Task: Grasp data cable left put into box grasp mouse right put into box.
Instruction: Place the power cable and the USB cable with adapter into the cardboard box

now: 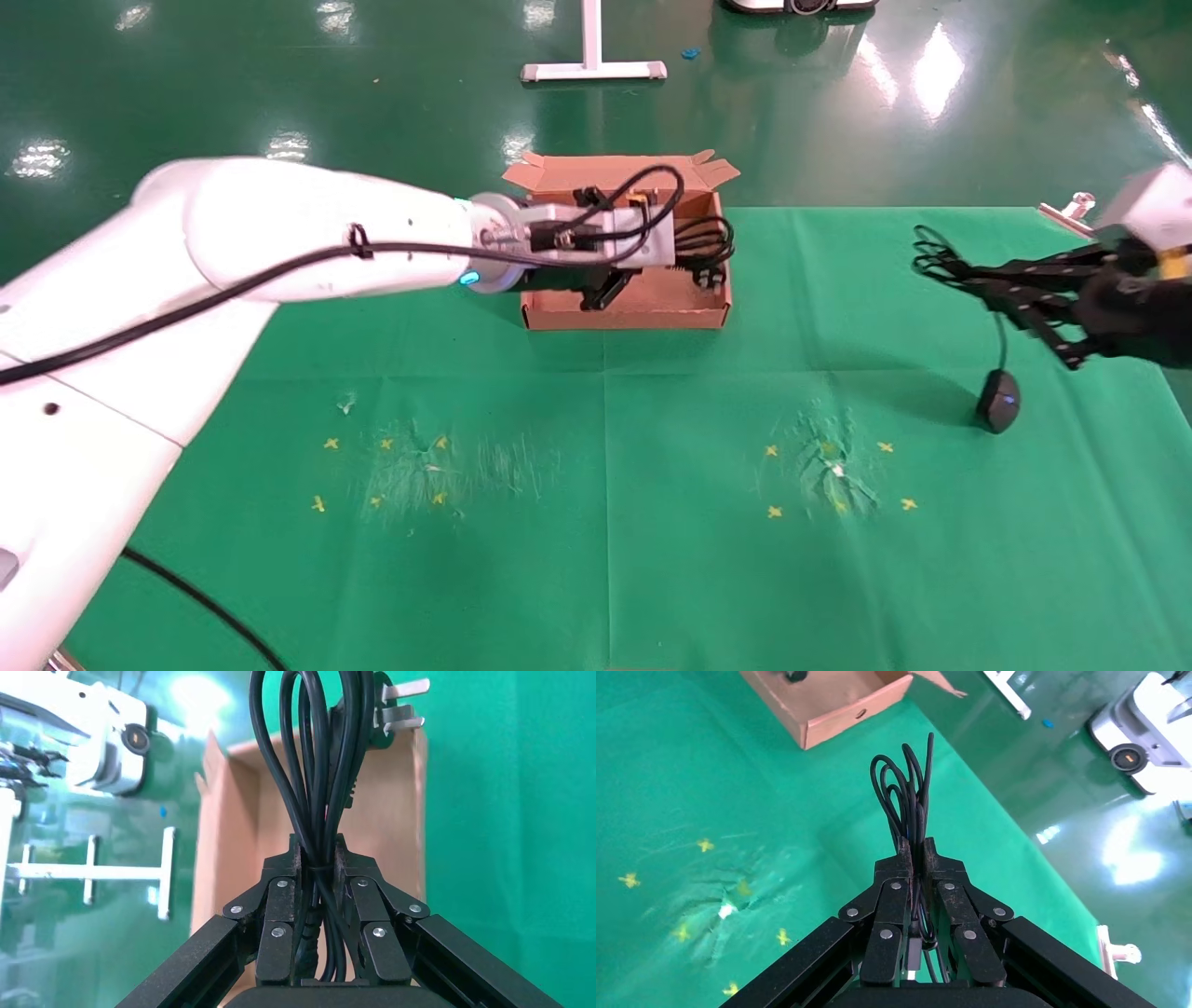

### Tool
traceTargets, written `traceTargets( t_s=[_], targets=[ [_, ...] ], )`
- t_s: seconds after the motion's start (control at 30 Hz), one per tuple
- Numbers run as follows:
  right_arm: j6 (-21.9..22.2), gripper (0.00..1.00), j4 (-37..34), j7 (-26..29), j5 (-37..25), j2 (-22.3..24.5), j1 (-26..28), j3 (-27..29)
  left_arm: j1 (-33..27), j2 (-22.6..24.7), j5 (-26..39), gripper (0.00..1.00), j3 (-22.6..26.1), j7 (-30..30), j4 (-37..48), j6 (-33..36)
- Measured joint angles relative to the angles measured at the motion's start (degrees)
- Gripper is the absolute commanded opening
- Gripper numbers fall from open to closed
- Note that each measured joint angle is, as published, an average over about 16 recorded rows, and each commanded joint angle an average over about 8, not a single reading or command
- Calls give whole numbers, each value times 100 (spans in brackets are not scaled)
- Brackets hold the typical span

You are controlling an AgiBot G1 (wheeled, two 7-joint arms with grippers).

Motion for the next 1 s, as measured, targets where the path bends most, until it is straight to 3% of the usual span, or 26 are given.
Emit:
traceTargets(
  t_s=[0.03,0.3,0.53,0.77,1.0],
  targets=[
    [10,0,8,-9,42,50,-21,33,-27,19,-54,100,100,16,66,-90],
    [156,0,36,-103,299,223,-59,251,-238,14,-586,100,836,-53,353,-528],
    [258,0,26,-197,348,10,238,313,-438,-188,-984,100,1117,-125,595,-610],
    [226,0,-66,-322,200,-491,762,174,-565,-981,-1197,100,1101,-357,456,-429],
    [143,0,-294,-517,-65,-1218,1303,-129,-516,-2114,-1091,100,1046,-1005,-411,-141]
  ],
)
